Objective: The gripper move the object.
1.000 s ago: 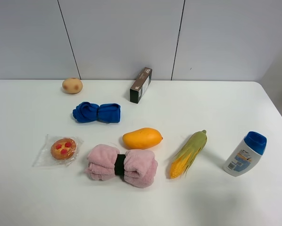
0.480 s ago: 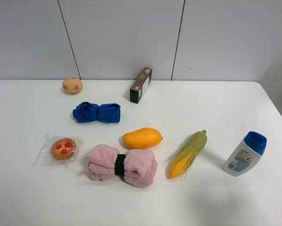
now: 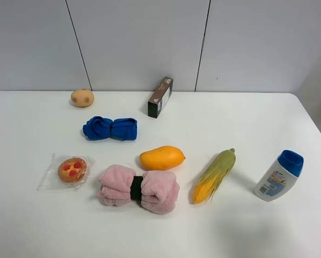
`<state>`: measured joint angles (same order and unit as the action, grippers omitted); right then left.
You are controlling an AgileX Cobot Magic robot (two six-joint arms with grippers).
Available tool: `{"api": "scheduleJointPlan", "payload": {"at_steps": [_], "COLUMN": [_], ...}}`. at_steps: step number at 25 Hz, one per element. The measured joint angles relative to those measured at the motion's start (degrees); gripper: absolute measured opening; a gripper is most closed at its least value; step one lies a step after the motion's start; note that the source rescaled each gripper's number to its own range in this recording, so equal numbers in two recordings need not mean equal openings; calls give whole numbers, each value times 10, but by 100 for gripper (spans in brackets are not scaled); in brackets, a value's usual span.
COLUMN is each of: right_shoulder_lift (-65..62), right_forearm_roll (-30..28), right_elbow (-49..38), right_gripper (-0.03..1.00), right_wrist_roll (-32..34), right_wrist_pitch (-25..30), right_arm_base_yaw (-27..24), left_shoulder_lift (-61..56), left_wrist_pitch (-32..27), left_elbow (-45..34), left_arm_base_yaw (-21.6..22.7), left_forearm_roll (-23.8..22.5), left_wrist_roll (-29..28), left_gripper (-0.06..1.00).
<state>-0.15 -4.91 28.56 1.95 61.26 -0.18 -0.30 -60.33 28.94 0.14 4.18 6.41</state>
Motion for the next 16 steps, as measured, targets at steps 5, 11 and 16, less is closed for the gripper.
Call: {"api": "scheduleJointPlan", "payload": {"at_steps": [5,11,16], "right_shoulder_lift": [0,0,0], "right_forearm_roll": [0,0,0], "right_elbow": [0,0,0], "right_gripper": [100,100,100], "right_wrist_roll": [0,0,0], "right_wrist_pitch": [0,0,0], "right_arm_base_yaw": [0,0,0], "left_shoulder_lift": [0,0,0], "left_wrist_pitch": [0,0,0], "left_elbow": [0,0,0], "left_arm_base_yaw": [0,0,0], "left_forearm_roll": [0,0,0], "left_wrist_roll": [0,0,0], "left_gripper": [100,100,100]}}
